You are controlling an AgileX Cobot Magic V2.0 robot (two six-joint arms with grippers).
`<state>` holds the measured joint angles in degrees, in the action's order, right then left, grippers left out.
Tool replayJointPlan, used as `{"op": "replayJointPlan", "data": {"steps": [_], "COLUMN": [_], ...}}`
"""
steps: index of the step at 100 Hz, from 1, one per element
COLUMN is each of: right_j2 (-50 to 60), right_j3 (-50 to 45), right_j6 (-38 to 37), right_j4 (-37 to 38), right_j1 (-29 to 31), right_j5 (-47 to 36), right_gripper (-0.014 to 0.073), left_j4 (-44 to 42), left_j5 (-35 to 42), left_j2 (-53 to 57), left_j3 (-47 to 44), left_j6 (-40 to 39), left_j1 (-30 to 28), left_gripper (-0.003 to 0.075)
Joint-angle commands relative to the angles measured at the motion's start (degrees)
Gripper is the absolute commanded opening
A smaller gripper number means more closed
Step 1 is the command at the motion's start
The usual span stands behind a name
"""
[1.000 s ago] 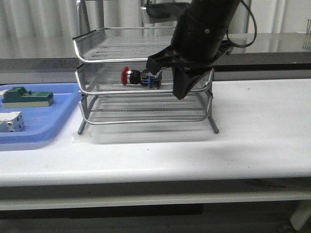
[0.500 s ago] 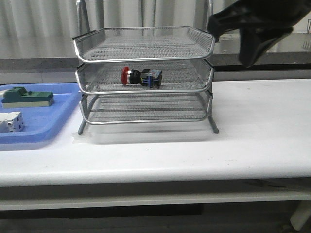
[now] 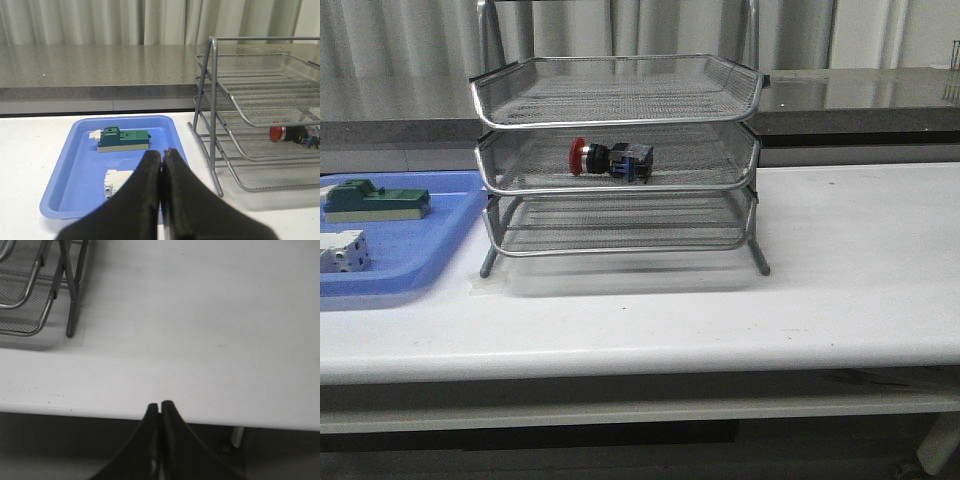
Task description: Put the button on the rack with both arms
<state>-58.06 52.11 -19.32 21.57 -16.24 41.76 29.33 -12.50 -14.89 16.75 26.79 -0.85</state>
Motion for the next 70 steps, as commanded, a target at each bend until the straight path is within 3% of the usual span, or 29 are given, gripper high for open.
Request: {"op": "replayJointPlan", "data": {"steps": [1, 40, 70], "right_j2": [5.5, 23.0, 26.4], "right_j3": [-0.8, -10.0, -10.0], "right_j6": [-0.3, -1.3, -1.3], "right_j4": [1.5, 0.8, 0.8], "right_j1": [0.8, 0.8, 0.8], "right_j5": [-2.4, -3.6, -3.0], "right_gripper": [-0.0057, -0.0057, -0.0057], "left_j4": [0.9, 0.9, 0.9], "left_j5": [4.4, 4.4, 4.4], "left_j2": [-0.4, -0.4, -0.4], "left_j3": [1.6, 1.6, 1.6], "left_j6": [-0.4, -0.4, -0.4], "left_j1": [-0.2, -0.2, -0.2], "left_gripper": [-0.002, -0.002, -0.002]}}
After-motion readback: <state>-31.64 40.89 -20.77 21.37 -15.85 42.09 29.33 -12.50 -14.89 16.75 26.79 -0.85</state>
